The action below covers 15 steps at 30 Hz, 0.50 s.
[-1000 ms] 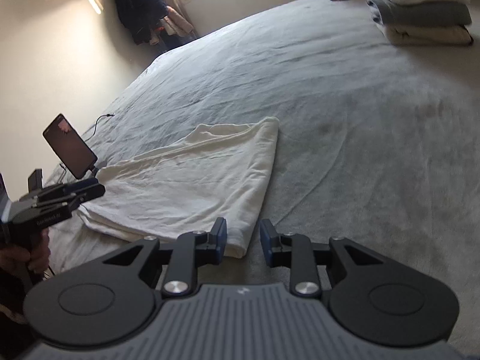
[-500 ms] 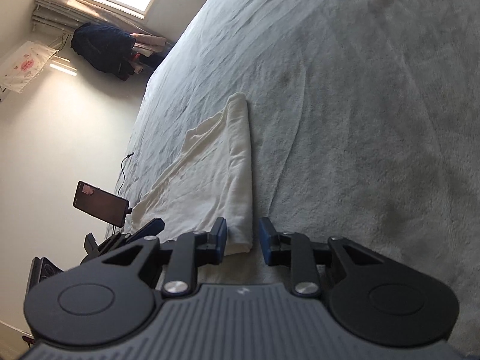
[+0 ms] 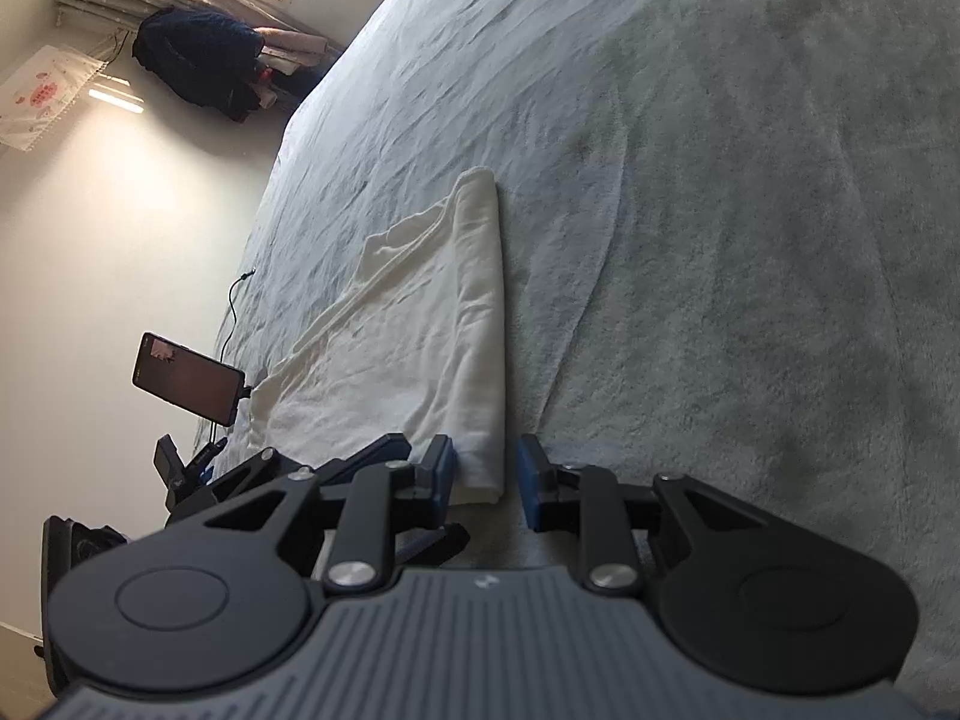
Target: Fold clothes
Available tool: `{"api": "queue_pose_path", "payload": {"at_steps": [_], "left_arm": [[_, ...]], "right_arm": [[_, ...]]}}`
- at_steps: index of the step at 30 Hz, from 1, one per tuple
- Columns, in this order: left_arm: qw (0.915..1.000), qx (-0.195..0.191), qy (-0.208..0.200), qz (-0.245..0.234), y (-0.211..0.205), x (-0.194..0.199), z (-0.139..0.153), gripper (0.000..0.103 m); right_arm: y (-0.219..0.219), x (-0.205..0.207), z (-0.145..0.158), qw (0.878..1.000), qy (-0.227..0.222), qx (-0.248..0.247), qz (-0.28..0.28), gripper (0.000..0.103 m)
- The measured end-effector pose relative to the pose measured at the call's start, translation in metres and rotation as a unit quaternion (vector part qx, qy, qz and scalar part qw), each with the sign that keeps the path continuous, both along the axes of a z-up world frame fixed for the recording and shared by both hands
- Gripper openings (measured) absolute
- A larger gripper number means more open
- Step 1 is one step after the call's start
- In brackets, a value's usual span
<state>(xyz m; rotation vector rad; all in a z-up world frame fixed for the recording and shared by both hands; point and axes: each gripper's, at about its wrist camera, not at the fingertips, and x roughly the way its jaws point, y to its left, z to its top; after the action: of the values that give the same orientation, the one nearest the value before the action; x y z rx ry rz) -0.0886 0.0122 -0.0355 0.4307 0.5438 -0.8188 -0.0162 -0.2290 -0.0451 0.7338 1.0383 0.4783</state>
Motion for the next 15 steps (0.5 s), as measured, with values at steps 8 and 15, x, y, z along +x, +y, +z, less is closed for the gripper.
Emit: {"api": "queue_pose_path", "payload": {"at_steps": [8,15], "left_arm": [[0.9995,0.014,-0.027,0.006,-0.01,-0.006,-0.004,0.044],[0.9956,0.042,-0.077,0.032,-0.025,-0.014,-0.008,0.044]], "right_arm": [[0.001,0.006,0.008,1.0,0.006,-0.013,0.022,0.009],[0.0,0.011,0.025,0.999,0.001,0.006,0.038,0.008]]}}
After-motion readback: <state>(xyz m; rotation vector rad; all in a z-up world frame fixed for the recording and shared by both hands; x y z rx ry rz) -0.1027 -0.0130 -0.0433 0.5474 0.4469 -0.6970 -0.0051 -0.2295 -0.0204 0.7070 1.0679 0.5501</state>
